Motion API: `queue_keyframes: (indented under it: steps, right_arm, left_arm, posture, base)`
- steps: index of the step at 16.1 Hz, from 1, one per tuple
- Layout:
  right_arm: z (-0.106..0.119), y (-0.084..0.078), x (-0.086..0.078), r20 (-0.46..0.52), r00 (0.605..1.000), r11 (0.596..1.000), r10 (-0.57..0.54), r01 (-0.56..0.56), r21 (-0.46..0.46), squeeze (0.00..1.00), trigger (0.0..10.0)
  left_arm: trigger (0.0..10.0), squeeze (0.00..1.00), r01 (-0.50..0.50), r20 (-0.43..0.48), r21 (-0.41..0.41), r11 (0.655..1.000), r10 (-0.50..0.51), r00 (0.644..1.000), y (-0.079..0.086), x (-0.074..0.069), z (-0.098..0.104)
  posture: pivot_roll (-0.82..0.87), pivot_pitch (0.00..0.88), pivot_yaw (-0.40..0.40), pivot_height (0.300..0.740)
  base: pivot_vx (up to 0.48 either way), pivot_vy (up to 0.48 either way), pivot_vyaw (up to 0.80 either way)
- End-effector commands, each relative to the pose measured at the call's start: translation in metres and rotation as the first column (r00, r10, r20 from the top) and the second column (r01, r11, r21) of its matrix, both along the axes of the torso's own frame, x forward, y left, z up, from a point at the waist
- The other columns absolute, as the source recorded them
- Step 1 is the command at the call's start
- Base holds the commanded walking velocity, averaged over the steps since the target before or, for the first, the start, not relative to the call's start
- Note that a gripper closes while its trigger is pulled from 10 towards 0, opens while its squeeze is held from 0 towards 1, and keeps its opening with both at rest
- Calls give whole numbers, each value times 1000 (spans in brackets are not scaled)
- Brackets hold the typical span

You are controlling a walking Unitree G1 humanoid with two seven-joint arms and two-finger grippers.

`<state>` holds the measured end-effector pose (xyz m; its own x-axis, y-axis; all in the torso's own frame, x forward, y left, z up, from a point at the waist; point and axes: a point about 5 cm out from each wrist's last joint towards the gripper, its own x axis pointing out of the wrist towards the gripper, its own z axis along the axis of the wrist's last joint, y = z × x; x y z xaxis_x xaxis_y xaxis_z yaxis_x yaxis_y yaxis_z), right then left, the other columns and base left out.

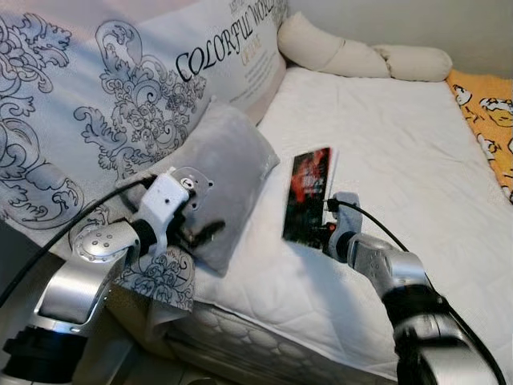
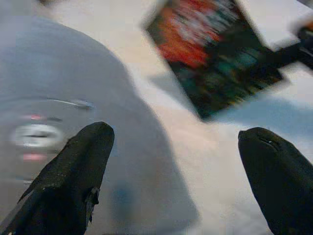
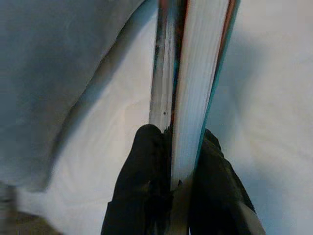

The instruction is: Clean up the room

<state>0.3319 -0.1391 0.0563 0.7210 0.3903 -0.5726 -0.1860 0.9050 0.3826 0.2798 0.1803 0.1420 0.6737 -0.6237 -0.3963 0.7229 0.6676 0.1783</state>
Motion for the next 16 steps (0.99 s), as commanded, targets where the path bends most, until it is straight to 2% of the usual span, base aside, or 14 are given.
queue_keyframes:
  steps: [1, 3, 5, 6, 7, 8, 10, 11, 14, 16]
  right_arm:
    - [9, -1, 9, 17, 1000, 994, -11, 9, 109, 0, 10000]
    - [7, -2, 11, -22, 999, 983, -45, 49, 179, 0, 10000]
    - [1, -2, 10, -94, 993, 952, -76, 100, 288, 0, 10000]
    - [-3, -3, 7, -120, 990, 954, -67, 99, 282, 435, 10000]
    - [-11, -4, 1, -159, 986, 969, -44, 81, 235, 1000, 10000]
    - [-14, -5, 0, -176, 983, 970, -50, 90, 225, 1000, 10000]
    - [-26, -18, -8, -217, 971, 985, -104, 130, 109, 1000, 10000]
    - [-29, -23, -9, -223, 965, 983, -140, 162, 88, 1000, 10000]
    - [-31, -35, -10, -238, 929, 944, -282, 313, 107, 1000, 10000]
    - [-38, -41, -17, -278, 922, 951, -271, 301, 69, 1000, 10000]
  left_arm:
    - [10000, 0, 76, -51, 13, 997, -75, 996, -4, -3, 0]
    - [10000, 0, 95, -90, 31, 995, -92, 992, -1, -4, -3]
    - [10000, 0, 98, -124, 48, 994, -92, 988, 3, -4, -5]
    - [10000, 0, 104, -133, 52, 993, -96, 986, 3, -4, -6]
    - [10000, 0, 113, -150, 54, 992, -104, 983, 2, -5, -7]
    - [10000, 0, 117, -154, 54, 992, -107, 982, 2, -6, -7]
    - [10000, 0, 121, -166, 59, 991, -109, 980, 0, -6, -8]
    - [10000, 0, 119, -168, 60, 991, -107, 980, 0, -6, -8]
    - [10000, 0, 102, -164, 64, 993, -91, 982, -1, -5, -9]
    - [10000, 0, 96, -162, 60, 994, -85, 983, -3, -6, -9]
  posture:
    - [75, 0, 25, 740]
    - [77, 0, 31, 740]
    - [94, 0, 39, 740]
    - [99, 0, 39, 740]
    - [104, 0, 37, 740]
    - [105, 0, 36, 740]
    - [111, 0, 31, 740]
    - [114, 0, 29, 740]
    - [115, 0, 28, 740]
    - [113, 0, 28, 740]
  base:
    - [0, 0, 0]
    - [0, 0, 0]
    - [0, 0, 0]
    - [0, 0, 0]
    - [0, 0, 0]
    - [0, 0, 0]
    - [0, 0, 0]
    - [0, 0, 0]
    - [0, 0, 0]
    - [0, 0, 0]
